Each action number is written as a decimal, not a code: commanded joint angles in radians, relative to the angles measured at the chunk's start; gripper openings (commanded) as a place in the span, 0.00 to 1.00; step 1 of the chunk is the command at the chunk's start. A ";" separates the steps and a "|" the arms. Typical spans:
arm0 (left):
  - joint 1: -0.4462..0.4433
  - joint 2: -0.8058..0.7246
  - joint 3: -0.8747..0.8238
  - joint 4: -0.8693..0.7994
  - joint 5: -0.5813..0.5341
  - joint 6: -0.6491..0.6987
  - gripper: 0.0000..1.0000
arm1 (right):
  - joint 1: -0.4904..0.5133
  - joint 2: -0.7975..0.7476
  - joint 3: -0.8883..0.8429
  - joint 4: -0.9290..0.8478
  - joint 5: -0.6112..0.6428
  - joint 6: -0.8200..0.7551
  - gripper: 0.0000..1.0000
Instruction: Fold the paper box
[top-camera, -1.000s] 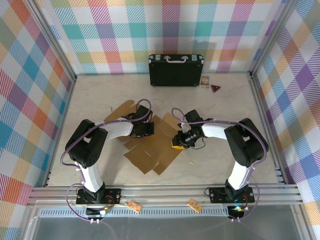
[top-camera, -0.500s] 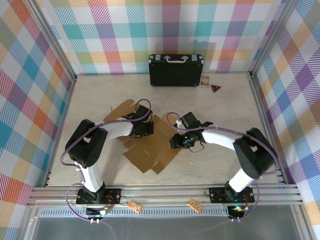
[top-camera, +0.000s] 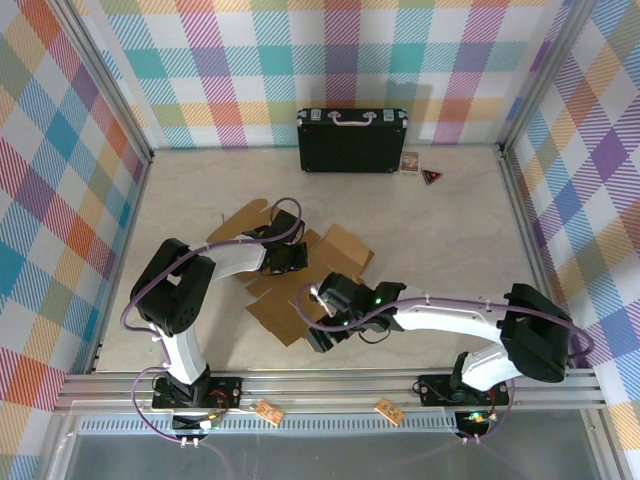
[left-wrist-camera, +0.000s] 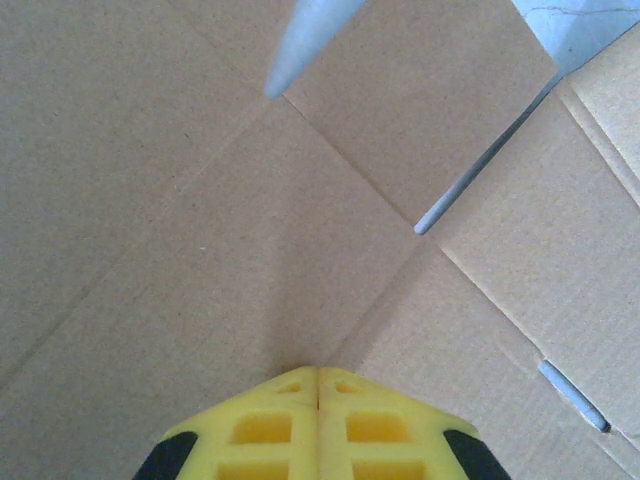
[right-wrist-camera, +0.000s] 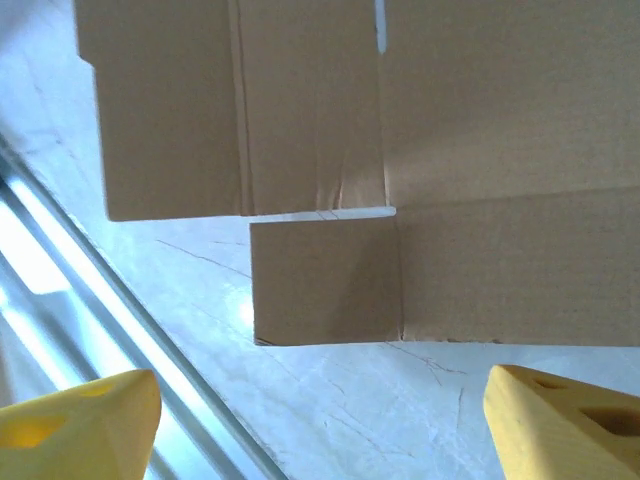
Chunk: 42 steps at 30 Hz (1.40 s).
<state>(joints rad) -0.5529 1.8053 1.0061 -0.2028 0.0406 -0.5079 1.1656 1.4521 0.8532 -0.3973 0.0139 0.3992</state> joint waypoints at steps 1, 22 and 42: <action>0.010 0.075 -0.063 -0.156 -0.013 -0.003 0.00 | 0.071 0.087 0.056 -0.080 0.189 -0.050 0.89; 0.013 0.092 -0.052 -0.166 -0.007 0.011 0.00 | 0.111 0.228 0.187 -0.201 0.470 -0.061 0.89; 0.010 0.096 -0.044 -0.184 -0.013 0.037 0.00 | -0.198 0.192 0.072 -0.108 0.196 -0.146 0.79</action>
<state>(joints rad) -0.5510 1.8111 1.0130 -0.2070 0.0422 -0.4953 0.9924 1.6600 0.9451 -0.5144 0.2672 0.2794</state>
